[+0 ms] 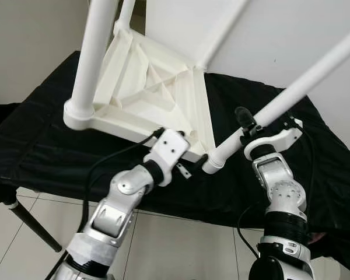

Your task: Building children table

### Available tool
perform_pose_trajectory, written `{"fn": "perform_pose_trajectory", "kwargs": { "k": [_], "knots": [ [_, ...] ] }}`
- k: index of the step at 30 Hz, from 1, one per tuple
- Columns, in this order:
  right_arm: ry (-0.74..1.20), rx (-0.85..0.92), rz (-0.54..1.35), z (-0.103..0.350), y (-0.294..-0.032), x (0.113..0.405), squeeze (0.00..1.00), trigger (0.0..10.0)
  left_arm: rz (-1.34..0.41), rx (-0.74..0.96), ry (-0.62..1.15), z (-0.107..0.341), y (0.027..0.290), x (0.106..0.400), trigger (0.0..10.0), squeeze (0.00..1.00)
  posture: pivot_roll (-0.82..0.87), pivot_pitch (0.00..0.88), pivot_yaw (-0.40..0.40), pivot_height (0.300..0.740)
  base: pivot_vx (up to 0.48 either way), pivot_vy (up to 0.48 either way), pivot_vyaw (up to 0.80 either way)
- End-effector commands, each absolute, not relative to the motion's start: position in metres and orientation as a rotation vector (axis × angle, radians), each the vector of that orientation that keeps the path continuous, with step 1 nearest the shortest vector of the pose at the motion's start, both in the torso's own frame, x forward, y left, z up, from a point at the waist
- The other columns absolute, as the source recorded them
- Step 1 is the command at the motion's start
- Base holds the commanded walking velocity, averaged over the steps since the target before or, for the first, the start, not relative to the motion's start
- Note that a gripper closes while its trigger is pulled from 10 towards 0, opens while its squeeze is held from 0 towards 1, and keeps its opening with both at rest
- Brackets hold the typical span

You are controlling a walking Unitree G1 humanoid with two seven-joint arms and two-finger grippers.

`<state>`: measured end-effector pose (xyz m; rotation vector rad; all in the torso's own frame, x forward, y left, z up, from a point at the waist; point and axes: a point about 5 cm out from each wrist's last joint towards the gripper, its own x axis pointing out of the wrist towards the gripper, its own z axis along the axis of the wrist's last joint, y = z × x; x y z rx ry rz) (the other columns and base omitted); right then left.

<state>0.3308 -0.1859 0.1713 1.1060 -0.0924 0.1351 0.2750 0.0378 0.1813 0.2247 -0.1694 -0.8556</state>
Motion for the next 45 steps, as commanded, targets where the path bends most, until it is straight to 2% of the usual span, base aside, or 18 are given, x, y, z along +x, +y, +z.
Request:
{"fn": "perform_pose_trajectory", "kwargs": {
  "k": [1,3,6,7,9,12,14,18,25,27,29,33,34,35,40,42,45],
  "knots": [
    [-0.062,1.383,0.157,0.151,-0.183,0.331,0.0,10.0,-0.899,0.238,-0.177,0.186,0.029,0.271,10.0,0.0,-0.01,0.0,-0.066,0.74,0.0,0.0,0.0],
    [-0.071,1.494,0.121,0.138,-0.191,0.329,0.0,10.0,-0.915,0.235,-0.183,0.189,0.023,0.268,10.0,0.0,0.0,0.0,-0.065,0.74,0.0,0.0,0.0],
    [-0.065,1.529,0.093,0.126,-0.195,0.327,0.0,10.0,-0.928,0.235,-0.192,0.192,0.018,0.266,10.0,0.0,0.0,0.0,-0.064,0.74,0.0,0.0,0.0],
    [-0.047,1.592,0.05,0.107,-0.199,0.325,0.0,10.0,-0.945,0.241,-0.205,0.195,0.012,0.264,10.0,0.0,0.0,0.0,-0.065,0.74,0.0,0.0,0.0],
    [-0.036,1.624,0.033,0.097,-0.198,0.323,0.0,10.0,-0.952,0.238,-0.206,0.196,0.009,0.263,10.0,0.0,0.0,0.0,-0.064,0.74,0.0,0.0,0.0],
    [-0.009,1.619,0.029,0.088,-0.195,0.322,0.0,10.0,-0.953,0.233,-0.204,0.197,0.008,0.262,10.0,0.0,0.0,0.0,-0.064,0.74,0.0,0.0,0.0],
    [0.047,1.56,0.071,0.084,-0.178,0.326,0.0,10.0,-0.964,0.233,-0.203,0.198,0.004,0.259,10.0,0.0,0.01,0.0,-0.063,0.74,0.0,0.0,0.0],
    [0.06,1.561,0.113,0.086,-0.168,0.33,0.0,10.0,-0.968,0.238,-0.203,0.198,0.003,0.258,10.0,0.0,0.02,0.0,-0.066,0.74,0.0,0.0,0.0],
    [0.059,1.564,0.144,0.081,-0.165,0.33,0.0,10.0,-0.939,0.243,-0.195,0.198,0.007,0.259,10.0,0.0,0.03,0.0,-0.071,0.74,0.0,0.0,0.0],
    [0.041,1.625,0.089,0.073,-0.174,0.327,0.0,10.0,-0.922,0.251,-0.184,0.196,0.011,0.261,10.0,0.0,0.04,0.0,-0.073,0.74,0.0,0.0,0.0],
    [-0.035,1.762,-0.006,0.062,-0.193,0.319,0.0,10.0,-0.898,0.268,-0.17,0.193,0.018,0.263,10.0,0.0,0.04,0.0,-0.068,0.74,0.0,0.0,0.0],
    [-0.068,1.813,-0.029,0.059,-0.199,0.316,0.0,10.0,-0.889,0.273,-0.166,0.192,0.021,0.264,10.0,0.0,0.05,0.0,-0.065,0.74,0.0,0.0,0.0],
    [-0.212,1.924,0.008,0.062,-0.207,0.31,0.0,10.0,-0.894,0.283,-0.151,0.19,0.024,0.263,10.0,0.0,0.05,0.0,-0.039,0.74,0.0,0.0,0.0],
    [-0.248,1.935,0.021,0.062,-0.207,0.308,0.0,10.0,-0.899,0.288,-0.144,0.189,0.026,0.263,10.0,0.0,0.04,0.0,-0.033,0.74,0.0,0.0,0.0],
    [-0.263,1.943,0.035,0.061,-0.204,0.307,0.0,10.0,-0.908,0.291,-0.135,0.187,0.026,0.262,10.0,0.0,0.05,0.0,-0.026,0.74,0.0,0.0,0.0],
    [-0.221,1.857,0.063,0.061,-0.195,0.306,0.0,10.0,-0.915,0.29,-0.129,0.187,0.026,0.261,10.0,0.0,0.04,0.0,-0.02,0.74,0.0,0.0,0.0],
    [-0.225,1.837,0.063,0.06,-0.194,0.304,0.0,10.0,-0.917,0.291,-0.125,0.186,0.026,0.261,10.0,0.0,0.04,0.0,-0.018,0.74,0.0,0.0,0.0]
  ]
}}
